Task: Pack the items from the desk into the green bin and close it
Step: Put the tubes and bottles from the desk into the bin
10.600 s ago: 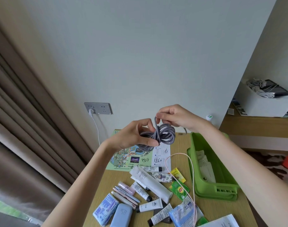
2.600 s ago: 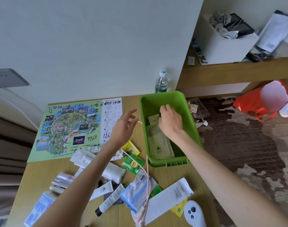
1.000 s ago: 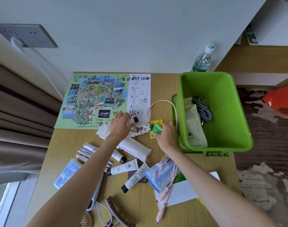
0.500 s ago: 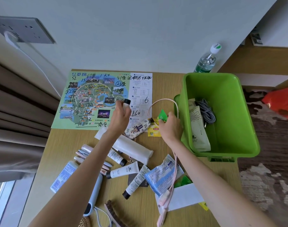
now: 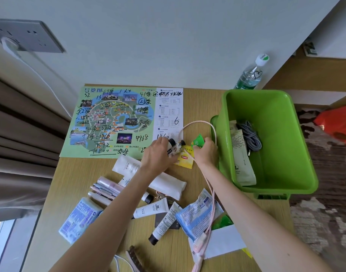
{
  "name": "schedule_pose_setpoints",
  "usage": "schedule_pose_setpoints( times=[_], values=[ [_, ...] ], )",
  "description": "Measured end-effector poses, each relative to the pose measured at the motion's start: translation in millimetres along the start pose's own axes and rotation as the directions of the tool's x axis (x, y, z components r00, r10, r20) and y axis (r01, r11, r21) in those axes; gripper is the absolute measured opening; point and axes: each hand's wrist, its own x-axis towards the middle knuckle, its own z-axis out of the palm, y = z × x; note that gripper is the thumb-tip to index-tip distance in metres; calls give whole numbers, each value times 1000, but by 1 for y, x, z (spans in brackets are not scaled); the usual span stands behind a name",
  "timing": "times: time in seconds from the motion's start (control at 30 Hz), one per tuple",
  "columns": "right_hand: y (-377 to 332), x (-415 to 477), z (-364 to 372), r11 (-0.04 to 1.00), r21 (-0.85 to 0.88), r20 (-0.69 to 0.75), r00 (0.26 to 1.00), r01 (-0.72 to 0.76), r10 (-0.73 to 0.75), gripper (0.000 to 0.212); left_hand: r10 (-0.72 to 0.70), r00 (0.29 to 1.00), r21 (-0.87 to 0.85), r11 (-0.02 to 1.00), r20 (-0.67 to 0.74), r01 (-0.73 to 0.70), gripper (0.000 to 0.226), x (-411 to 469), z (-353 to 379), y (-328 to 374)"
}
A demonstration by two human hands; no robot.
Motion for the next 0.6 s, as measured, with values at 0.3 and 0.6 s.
schedule_pose_setpoints(
  times=[0.3, 0.6],
  values=[
    [-7, 4, 6, 965, 237, 93, 986, 115, -140, 19, -390, 909, -708, 600, 147, 372, 38, 21, -54, -22],
    [-11, -19, 8, 775, -248, 437, 781, 581, -446, 24, -239, 880, -889, 111, 410, 444, 18, -12, -76, -59]
  ],
)
